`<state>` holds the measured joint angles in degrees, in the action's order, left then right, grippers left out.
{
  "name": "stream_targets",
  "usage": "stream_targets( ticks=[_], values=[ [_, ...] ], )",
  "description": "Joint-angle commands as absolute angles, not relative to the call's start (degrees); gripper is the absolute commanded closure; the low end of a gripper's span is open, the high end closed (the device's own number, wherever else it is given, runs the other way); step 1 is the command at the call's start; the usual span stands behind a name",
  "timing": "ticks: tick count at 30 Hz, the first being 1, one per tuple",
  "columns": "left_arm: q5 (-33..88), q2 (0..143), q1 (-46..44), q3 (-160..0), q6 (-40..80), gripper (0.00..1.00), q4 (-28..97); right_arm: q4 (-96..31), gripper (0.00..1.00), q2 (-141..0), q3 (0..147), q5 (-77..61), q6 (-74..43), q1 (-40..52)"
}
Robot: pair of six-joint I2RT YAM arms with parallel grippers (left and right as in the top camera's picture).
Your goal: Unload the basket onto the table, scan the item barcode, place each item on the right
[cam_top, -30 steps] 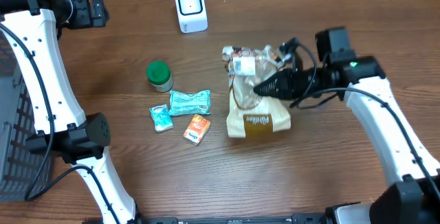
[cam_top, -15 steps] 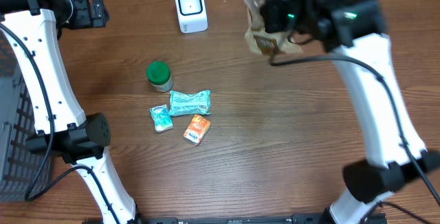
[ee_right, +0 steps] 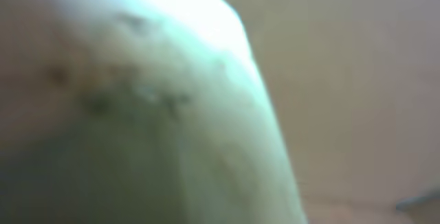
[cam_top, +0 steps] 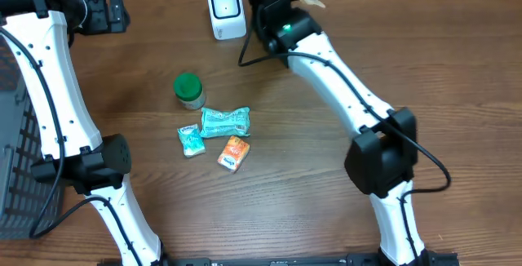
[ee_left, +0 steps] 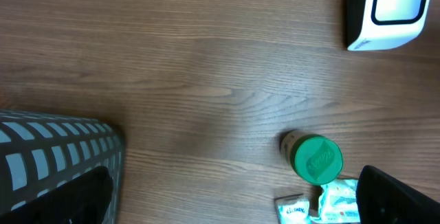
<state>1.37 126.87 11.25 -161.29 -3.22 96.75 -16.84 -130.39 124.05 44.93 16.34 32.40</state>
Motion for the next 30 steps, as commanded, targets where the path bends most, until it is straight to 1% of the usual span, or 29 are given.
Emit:
stream_targets(
  ticks=[1, 6, 15, 21, 25, 30],
  values=[
    [1.0, 125.1, 11.2, -161.8, -3.9, 0.01, 96.8, -11.6, 0.96, -134.6, 124.9, 44.5, 30.1, 34.6],
    [1.0, 125.1, 11.2, -161.8, -3.9, 0.0, 96.8, -9.1, 0.96, -137.9, 124.9, 44.2, 36.7, 36.6],
    [1.0, 125.1, 11.2, -161.8, -3.9, 0.0, 96.8, -3.1, 0.96, -143.3, 124.9, 47.9, 41.4, 36.9],
    [1.0, 125.1, 11.2, -161.7, -3.9, 0.01, 96.8, 3.9, 0.96, -147.1, 124.9, 48.0, 48.5, 36.9],
    [1.0, 125.1, 11.2, -161.7, -3.9, 0.01, 96.8, 7.0, 0.96, -148.7, 124.9, 48.0, 49.8, 36.9],
    [1.0, 125.1, 11.2, -161.7, -3.9, 0.0, 96.8, 7.1, 0.96, -149.3, 124.9, 48.0, 49.8, 36.8]
  ],
)
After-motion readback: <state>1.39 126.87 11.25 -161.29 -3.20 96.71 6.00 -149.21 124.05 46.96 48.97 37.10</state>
